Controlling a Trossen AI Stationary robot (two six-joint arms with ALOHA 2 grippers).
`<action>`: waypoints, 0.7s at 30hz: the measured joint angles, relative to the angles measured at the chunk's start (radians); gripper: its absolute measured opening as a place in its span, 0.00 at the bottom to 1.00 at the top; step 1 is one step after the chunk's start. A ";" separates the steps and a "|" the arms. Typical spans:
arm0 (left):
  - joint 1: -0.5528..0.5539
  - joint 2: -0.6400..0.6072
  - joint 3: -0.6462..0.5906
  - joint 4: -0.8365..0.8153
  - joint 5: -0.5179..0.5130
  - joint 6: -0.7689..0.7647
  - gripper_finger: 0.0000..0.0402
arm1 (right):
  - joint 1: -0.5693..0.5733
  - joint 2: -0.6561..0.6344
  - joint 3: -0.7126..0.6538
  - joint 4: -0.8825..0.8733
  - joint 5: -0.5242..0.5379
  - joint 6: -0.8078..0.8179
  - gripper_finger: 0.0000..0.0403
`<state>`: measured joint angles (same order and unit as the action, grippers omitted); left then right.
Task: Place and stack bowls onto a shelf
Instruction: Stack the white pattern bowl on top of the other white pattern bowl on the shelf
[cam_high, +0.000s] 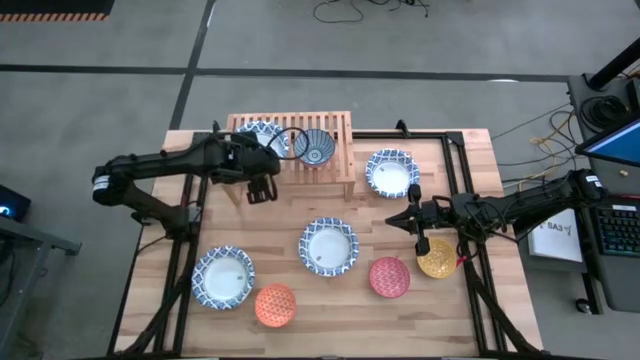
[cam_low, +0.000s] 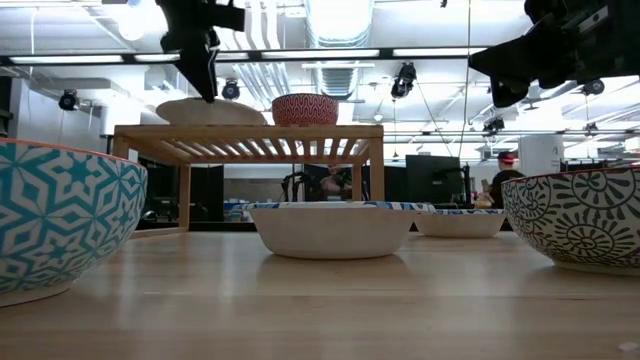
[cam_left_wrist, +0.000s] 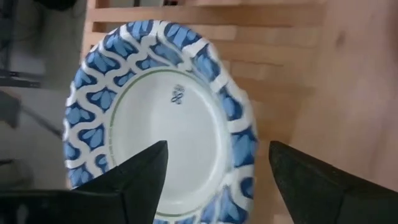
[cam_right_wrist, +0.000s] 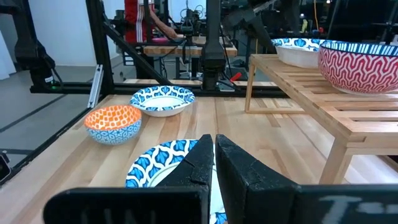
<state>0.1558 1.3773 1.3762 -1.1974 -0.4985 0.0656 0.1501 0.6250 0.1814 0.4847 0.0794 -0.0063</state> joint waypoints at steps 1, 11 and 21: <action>-0.003 0.000 0.014 -0.012 0.021 -0.005 0.66 | 0.000 0.000 0.000 0.000 0.000 0.006 0.02; -0.146 -0.030 0.133 -0.027 0.063 -0.104 0.63 | 0.000 0.000 0.000 0.002 0.029 0.085 0.02; -0.432 -0.208 -0.067 0.342 -0.018 -0.165 0.60 | 0.000 0.000 0.012 -0.009 0.107 0.181 0.02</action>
<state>-0.2766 1.1694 1.3090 -0.8557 -0.5161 -0.0997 0.1505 0.6255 0.1933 0.4757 0.1867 0.1742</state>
